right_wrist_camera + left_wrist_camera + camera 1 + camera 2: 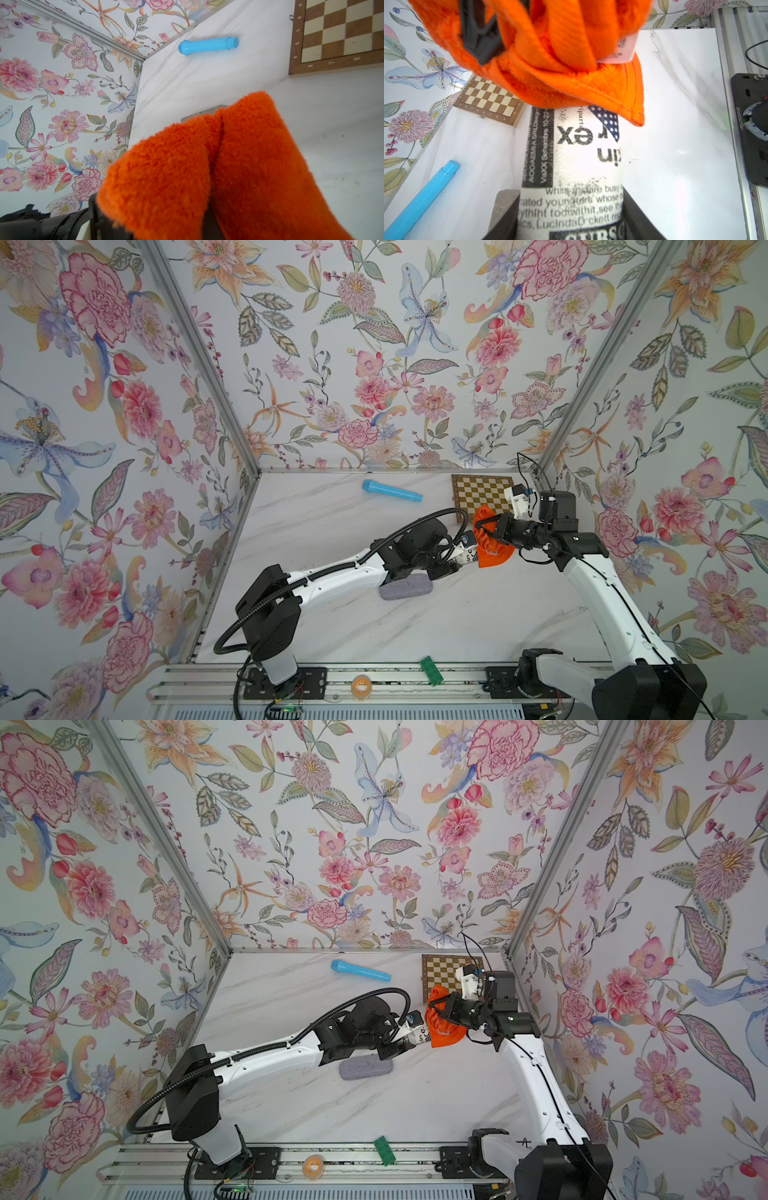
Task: Wipe the eyeglass case
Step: Wipe the dirt from the eyeglass case.
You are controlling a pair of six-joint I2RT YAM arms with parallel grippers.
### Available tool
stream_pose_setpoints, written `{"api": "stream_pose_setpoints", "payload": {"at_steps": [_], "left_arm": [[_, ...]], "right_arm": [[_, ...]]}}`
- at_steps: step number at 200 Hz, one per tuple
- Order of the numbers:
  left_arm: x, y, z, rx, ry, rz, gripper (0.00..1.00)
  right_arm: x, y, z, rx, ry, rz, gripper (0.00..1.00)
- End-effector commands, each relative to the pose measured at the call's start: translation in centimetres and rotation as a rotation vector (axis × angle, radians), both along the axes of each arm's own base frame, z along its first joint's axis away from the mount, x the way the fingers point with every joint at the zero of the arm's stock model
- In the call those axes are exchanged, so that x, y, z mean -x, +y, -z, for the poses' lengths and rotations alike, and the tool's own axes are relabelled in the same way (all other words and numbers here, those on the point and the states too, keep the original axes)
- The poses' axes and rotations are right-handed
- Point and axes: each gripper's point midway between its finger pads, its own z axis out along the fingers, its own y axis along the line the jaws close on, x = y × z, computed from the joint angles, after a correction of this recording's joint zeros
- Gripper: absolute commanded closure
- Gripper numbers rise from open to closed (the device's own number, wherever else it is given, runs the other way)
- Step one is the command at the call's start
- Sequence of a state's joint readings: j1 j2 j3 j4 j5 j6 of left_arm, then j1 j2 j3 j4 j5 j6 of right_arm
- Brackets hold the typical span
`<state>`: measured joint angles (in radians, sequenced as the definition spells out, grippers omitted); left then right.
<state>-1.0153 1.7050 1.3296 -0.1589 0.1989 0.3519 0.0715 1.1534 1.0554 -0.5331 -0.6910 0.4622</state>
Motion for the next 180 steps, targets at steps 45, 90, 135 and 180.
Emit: {"api": "stream_pose_setpoints", "payload": {"at_steps": [45,90,135,180], "left_arm": [[-0.2,-1.1,-7.4,0.216,-0.112,-0.008,0.66],[-0.7,-0.3,-8.0,0.245,-0.127,-0.058,0.66],[-0.8,-0.2,-8.4,0.259,-0.128,-0.070,0.66],[-0.8,-0.2,-8.5,0.258,-0.133,-0.072,0.66]], "right_arm": [[2.3,4.3,0.6,-0.151,0.032,-0.086,1.00],[2.4,3.9,-0.7,-0.187,0.044,-0.074,1.00],[1.5,1.7,0.0,-0.159,0.033,-0.014,1.00],[2.0,4.1,0.8,-0.174,0.043,-0.057,1.00]]}}
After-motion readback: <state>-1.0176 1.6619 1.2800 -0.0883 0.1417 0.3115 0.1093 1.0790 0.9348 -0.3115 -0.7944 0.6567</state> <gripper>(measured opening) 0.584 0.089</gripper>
